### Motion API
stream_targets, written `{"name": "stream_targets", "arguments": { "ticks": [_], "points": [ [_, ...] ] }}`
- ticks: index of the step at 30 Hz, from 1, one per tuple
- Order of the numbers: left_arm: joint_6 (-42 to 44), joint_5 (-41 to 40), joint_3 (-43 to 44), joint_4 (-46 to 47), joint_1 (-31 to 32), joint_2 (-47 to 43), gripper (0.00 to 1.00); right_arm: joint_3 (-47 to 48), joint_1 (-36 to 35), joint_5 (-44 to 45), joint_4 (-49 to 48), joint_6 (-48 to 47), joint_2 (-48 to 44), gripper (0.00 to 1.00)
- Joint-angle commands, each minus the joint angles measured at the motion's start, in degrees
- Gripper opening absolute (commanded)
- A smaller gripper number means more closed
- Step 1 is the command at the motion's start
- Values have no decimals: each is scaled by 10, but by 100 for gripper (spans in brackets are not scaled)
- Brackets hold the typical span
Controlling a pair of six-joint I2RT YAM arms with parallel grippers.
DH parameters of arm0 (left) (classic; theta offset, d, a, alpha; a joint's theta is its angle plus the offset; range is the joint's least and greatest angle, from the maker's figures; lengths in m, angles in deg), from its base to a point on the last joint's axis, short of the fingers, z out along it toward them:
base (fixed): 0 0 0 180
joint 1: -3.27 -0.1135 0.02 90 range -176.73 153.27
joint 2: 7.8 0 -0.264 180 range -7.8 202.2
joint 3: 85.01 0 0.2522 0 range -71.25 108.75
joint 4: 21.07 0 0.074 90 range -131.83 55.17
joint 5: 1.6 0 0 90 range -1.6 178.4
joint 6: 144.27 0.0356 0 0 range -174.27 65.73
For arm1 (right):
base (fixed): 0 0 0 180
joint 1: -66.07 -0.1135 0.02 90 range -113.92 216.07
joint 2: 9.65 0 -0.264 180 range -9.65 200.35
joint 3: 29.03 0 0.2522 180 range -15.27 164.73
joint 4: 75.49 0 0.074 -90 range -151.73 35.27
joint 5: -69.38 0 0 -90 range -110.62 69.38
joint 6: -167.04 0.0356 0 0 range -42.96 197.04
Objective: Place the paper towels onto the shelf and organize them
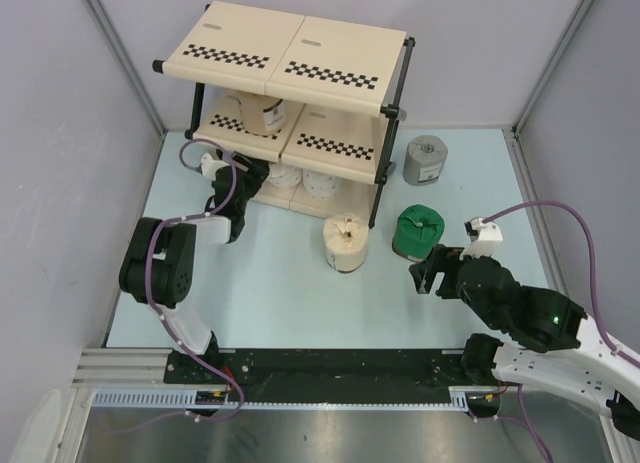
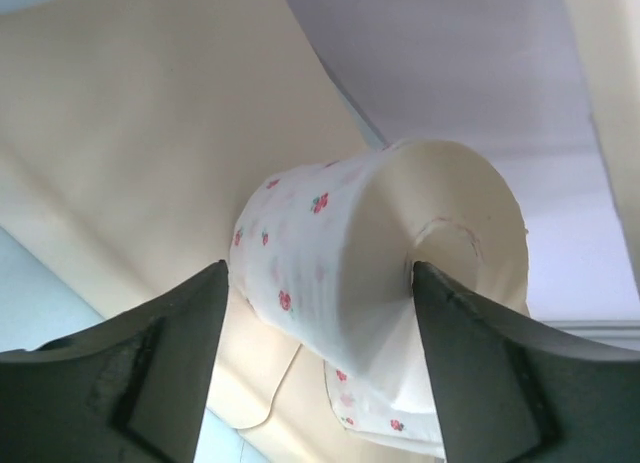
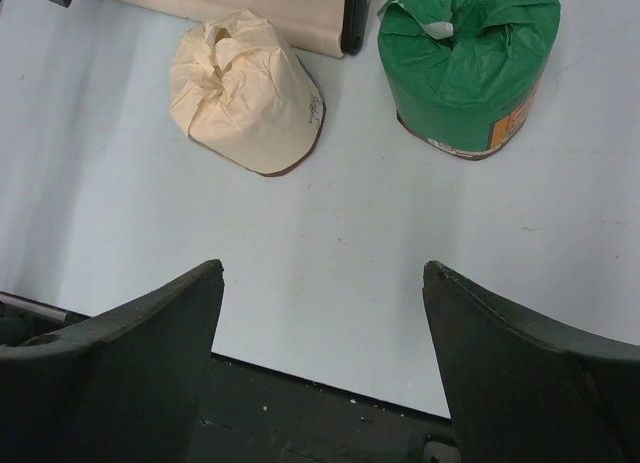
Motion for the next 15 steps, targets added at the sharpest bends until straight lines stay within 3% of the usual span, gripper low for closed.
{"name": "stream_targets", "arguments": {
  "ticks": [1, 15],
  "points": [
    [-12, 17, -11, 66, -3, -4, 80, -5, 2, 1, -10, 7, -6, 86],
    [-7, 36, -28, 68, -3, -33, 81, -9, 2, -1, 6, 22, -27, 86]
  ]
}}
